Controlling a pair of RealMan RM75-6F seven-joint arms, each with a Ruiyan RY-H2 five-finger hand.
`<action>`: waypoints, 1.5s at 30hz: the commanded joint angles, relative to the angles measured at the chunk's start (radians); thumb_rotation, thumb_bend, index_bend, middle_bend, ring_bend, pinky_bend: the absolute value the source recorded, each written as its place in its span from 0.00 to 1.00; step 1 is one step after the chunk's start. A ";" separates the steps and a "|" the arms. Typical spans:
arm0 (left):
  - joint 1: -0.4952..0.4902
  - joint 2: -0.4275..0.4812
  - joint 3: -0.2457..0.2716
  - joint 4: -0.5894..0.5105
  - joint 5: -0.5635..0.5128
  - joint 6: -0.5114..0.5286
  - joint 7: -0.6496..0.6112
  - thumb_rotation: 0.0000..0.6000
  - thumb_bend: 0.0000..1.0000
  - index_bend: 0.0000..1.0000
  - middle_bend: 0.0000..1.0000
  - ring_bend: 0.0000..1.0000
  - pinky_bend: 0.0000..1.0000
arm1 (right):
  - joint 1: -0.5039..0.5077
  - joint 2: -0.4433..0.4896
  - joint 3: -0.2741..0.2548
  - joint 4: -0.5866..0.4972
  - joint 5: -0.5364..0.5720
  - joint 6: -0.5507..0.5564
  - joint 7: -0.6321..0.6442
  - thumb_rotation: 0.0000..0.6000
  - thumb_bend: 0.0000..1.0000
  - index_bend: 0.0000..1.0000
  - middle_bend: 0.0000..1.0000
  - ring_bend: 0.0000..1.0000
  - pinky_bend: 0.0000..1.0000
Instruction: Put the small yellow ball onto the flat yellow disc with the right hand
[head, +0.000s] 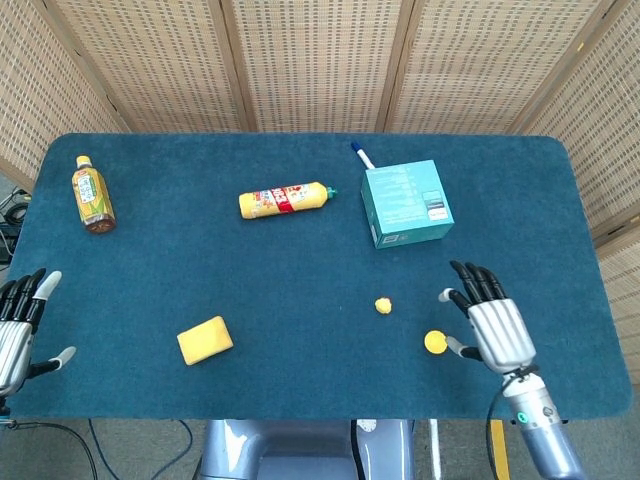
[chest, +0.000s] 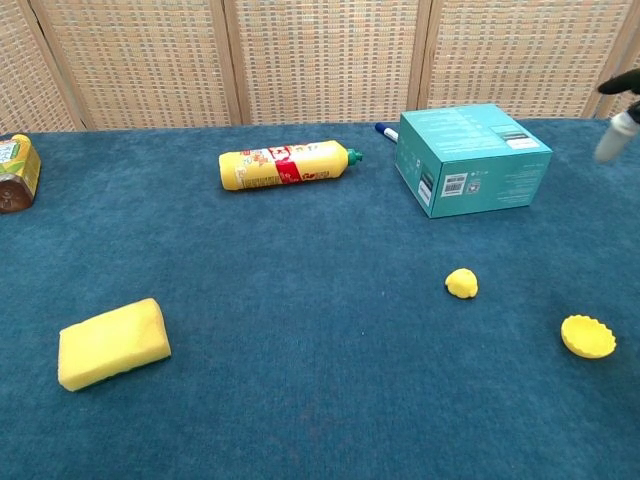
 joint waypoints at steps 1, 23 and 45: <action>-0.002 0.000 0.000 0.002 -0.003 -0.005 -0.003 1.00 0.14 0.00 0.00 0.00 0.04 | 0.086 -0.108 0.055 -0.041 0.120 -0.079 -0.139 1.00 0.01 0.38 0.05 0.00 0.09; -0.015 -0.006 0.004 0.014 -0.007 -0.040 -0.020 1.00 0.14 0.00 0.00 0.00 0.04 | 0.295 -0.451 0.129 0.199 0.466 -0.101 -0.417 1.00 0.22 0.43 0.06 0.00 0.09; -0.022 -0.011 0.012 0.006 -0.003 -0.055 0.001 1.00 0.15 0.00 0.00 0.00 0.04 | 0.330 -0.479 0.104 0.339 0.572 -0.138 -0.383 1.00 0.24 0.41 0.04 0.00 0.08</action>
